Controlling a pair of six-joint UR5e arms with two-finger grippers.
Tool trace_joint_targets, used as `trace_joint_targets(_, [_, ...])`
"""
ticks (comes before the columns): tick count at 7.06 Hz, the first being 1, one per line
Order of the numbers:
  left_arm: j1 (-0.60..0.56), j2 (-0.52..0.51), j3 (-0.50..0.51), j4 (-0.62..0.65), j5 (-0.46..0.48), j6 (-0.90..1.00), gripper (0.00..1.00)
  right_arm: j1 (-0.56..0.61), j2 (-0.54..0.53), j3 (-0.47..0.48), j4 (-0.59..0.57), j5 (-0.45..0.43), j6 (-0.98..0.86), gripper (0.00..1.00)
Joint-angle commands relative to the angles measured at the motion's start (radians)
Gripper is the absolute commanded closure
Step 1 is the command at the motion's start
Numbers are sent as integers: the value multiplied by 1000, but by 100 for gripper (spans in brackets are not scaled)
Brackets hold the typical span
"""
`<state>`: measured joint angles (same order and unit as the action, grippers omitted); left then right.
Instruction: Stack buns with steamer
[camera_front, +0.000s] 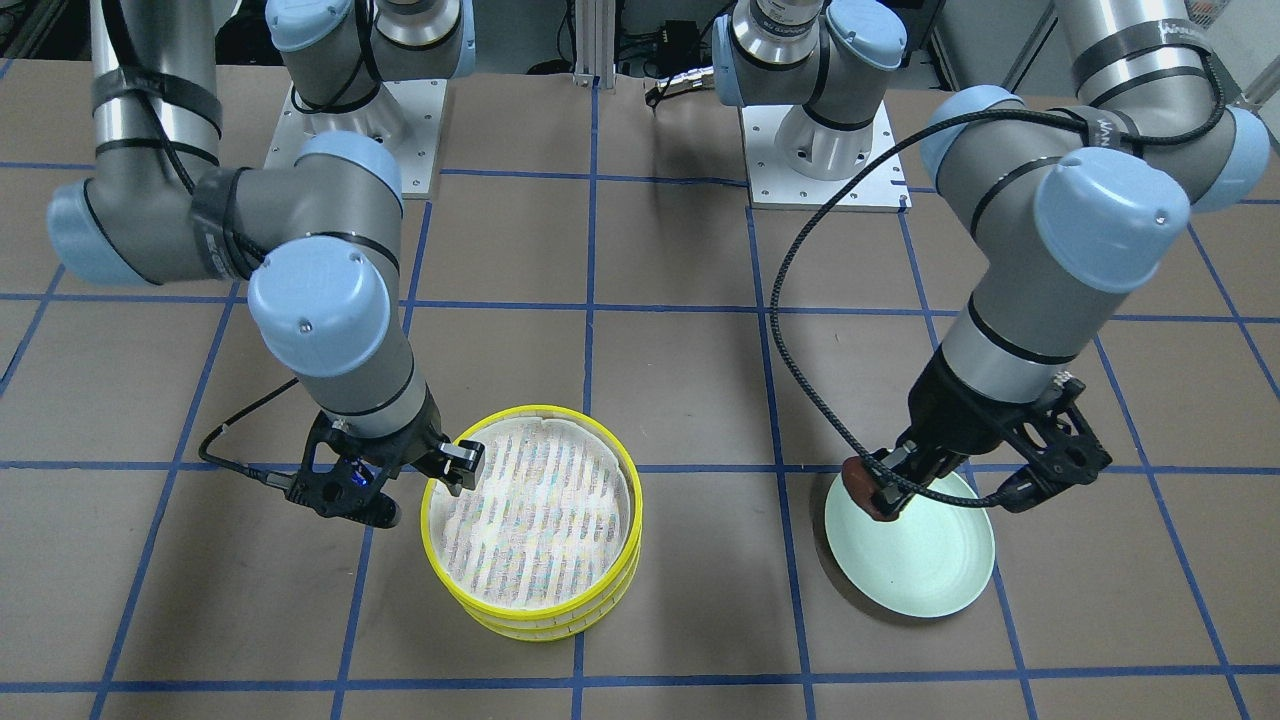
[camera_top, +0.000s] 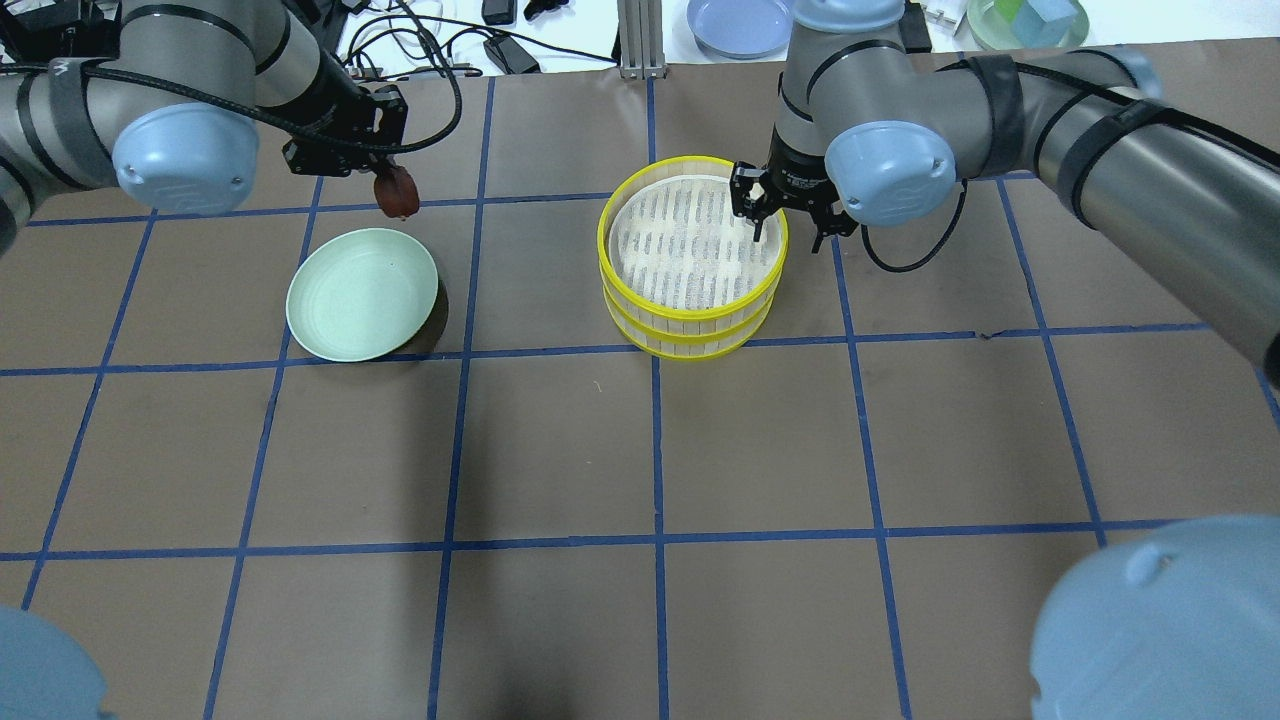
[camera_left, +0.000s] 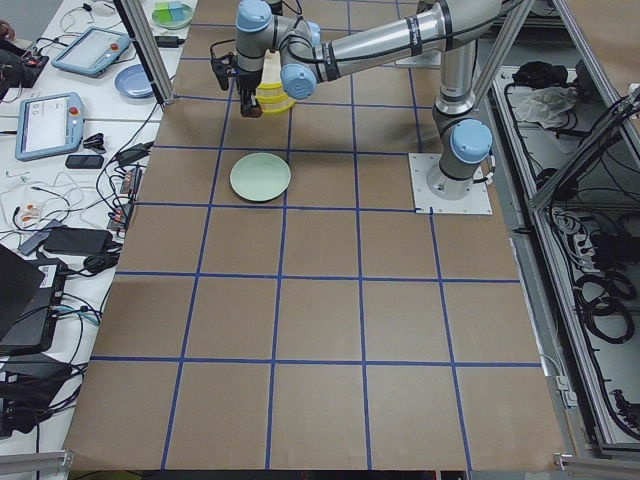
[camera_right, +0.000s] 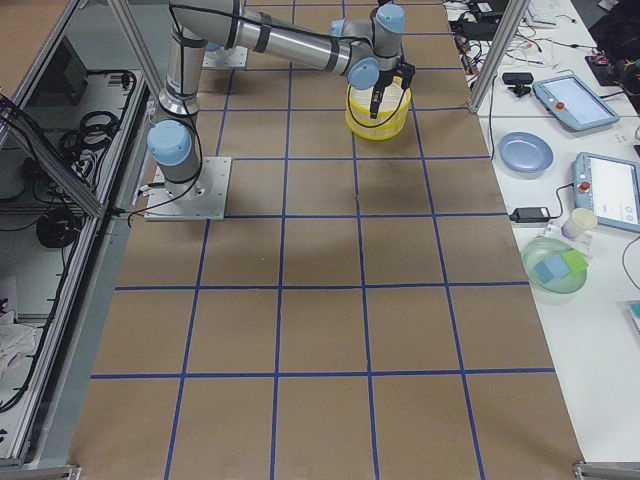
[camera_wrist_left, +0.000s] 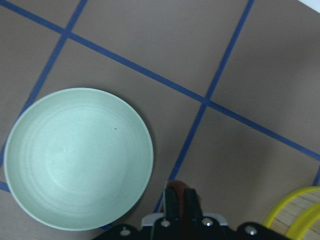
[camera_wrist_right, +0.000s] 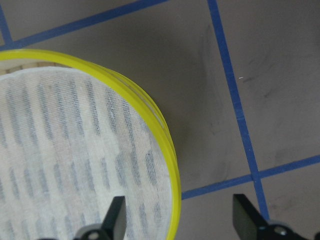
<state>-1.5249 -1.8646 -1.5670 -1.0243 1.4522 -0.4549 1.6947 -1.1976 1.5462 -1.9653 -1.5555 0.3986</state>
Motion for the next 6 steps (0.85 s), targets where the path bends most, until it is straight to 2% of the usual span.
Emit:
trace_joint_targets(1, [-114,-11,7,47,-112,-222,100,-35,-164,-6,160,24,-138,0])
trace_joint_targets(2, [-167,-21,5,59,-160,-264,100,-81,-242,-6,246,26,-275,0])
trace_joint_targets(3, [-223,-39,5,100,-167,-278,100,-111,-308,-8,357,25,-347,0])
trace_joint_targets(5, [-250,-100,1,205,-220,-343,100,-119,-362,-8,385,29,-469,0])
trace_joint_targets(6, [-254,-134,-8,249,-222,-341,52,-119,-361,-6,385,29,-468,0])
